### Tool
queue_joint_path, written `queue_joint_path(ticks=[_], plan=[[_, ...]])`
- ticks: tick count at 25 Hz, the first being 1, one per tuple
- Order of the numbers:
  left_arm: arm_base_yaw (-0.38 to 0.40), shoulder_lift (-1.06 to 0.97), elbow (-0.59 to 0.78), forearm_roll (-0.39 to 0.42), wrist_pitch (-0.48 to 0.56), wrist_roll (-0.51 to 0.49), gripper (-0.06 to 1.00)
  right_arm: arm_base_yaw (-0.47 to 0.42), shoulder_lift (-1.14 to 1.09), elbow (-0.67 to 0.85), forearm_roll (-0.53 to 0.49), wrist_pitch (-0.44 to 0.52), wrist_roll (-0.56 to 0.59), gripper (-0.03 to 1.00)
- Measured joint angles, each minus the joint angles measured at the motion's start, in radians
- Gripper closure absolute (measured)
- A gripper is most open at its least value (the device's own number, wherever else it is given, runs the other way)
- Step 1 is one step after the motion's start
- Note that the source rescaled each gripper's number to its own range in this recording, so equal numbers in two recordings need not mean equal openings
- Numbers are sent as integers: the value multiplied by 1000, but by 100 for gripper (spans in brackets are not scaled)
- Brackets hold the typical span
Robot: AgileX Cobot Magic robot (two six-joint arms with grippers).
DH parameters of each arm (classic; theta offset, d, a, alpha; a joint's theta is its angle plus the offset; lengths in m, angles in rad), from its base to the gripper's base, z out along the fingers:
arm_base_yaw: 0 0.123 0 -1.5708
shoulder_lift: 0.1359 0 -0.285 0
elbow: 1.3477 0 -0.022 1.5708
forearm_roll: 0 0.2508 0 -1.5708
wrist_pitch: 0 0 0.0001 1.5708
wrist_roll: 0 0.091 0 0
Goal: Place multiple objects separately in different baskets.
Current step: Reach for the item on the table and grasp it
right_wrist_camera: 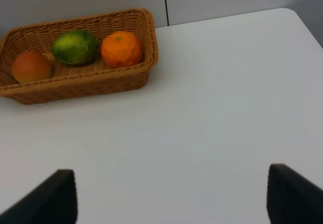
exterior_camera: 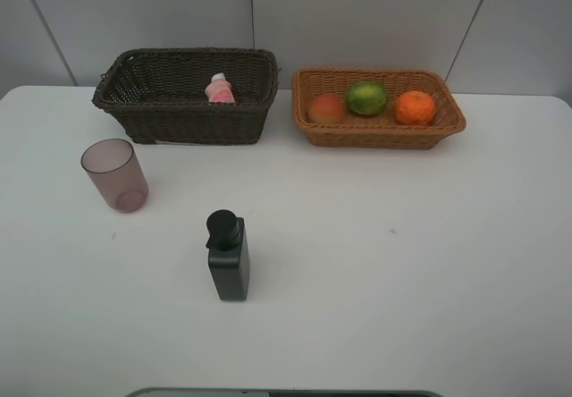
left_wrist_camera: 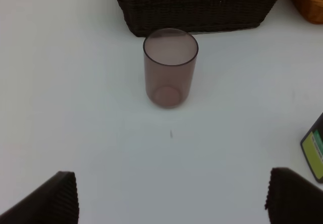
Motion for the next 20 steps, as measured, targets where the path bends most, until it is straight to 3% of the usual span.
queue_joint_path(ticks=[20], plan=[[0,0,0,0,0,0,-1,0,-2,0,0,0,0,34]])
